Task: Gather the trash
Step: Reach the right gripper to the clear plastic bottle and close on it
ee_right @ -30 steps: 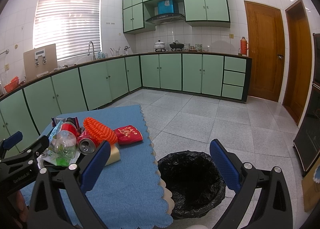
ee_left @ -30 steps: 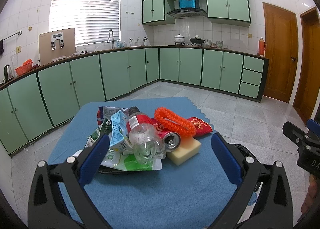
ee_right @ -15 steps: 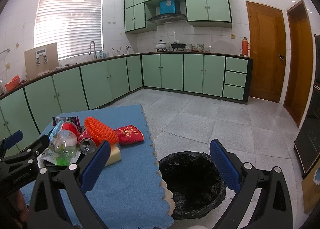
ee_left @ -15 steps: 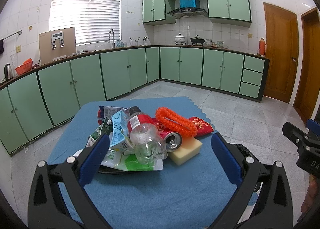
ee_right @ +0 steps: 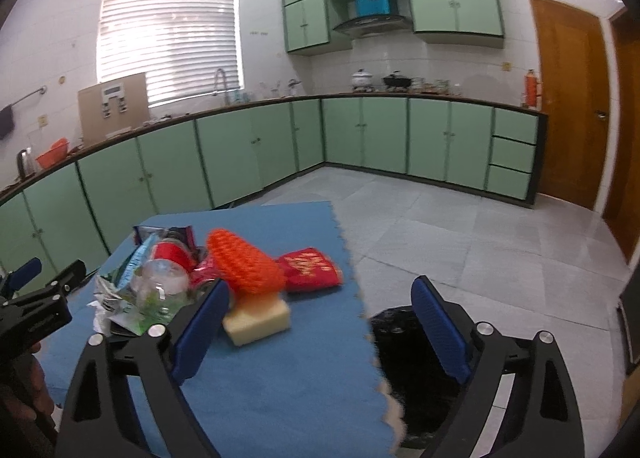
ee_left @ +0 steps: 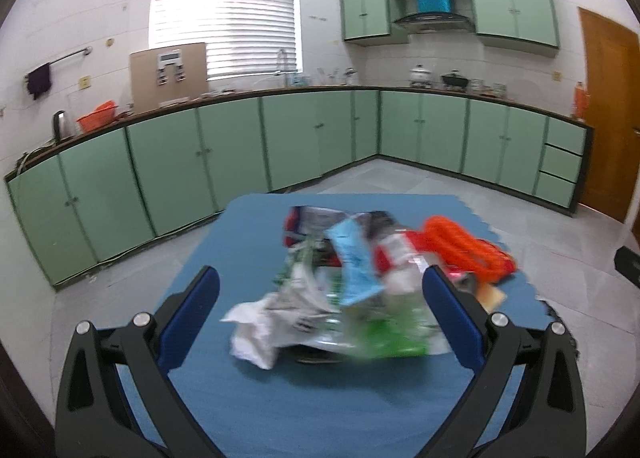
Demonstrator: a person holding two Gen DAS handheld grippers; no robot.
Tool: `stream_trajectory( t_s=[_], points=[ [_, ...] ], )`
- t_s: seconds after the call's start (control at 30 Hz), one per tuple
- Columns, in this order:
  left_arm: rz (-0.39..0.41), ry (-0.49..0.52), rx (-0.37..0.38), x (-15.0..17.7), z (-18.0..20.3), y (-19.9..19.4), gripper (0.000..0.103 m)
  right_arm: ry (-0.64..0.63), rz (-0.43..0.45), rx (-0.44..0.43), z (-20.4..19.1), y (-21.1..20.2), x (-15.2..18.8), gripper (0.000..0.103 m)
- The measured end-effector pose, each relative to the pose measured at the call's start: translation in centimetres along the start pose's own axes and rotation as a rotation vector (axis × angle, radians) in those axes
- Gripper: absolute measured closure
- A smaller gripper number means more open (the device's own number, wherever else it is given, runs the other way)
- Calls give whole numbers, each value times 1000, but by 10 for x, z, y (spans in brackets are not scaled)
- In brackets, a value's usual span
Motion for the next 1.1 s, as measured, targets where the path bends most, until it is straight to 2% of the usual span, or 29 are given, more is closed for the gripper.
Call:
stream_trajectory(
  t_s=[0.2, 0.47, 0.53, 0.73, 1.1],
  points=[
    [-16, -27, -69, 4, -37, 6, 5, -48, -49, -99, -45, 19, 6, 18],
    [-58, -50, -95, 16, -62, 23, 5, -90, -114, -204, -94, 48, 12, 17],
    [-66, -60, -98, 17, -70, 28, 5, -97, -125, -225, -104, 54, 15, 14],
    [-70, -41, -100, 19, -77, 41, 5, -135, -163, -258, -129, 72, 21, 10],
    [-95, -75, -99, 29, -100, 56, 5, -167, -223, -297, -151, 96, 28, 11]
  ],
)
Point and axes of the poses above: each gripper's, at about its wrist camera, not at the fingertips, and y roughly the way its jaws point, z to its right, x to its underside, the point moved 2 cm from there along y, roughly the way its jaws point, and after that the axes turned 8 degrees about x, right-handed, at the moved point
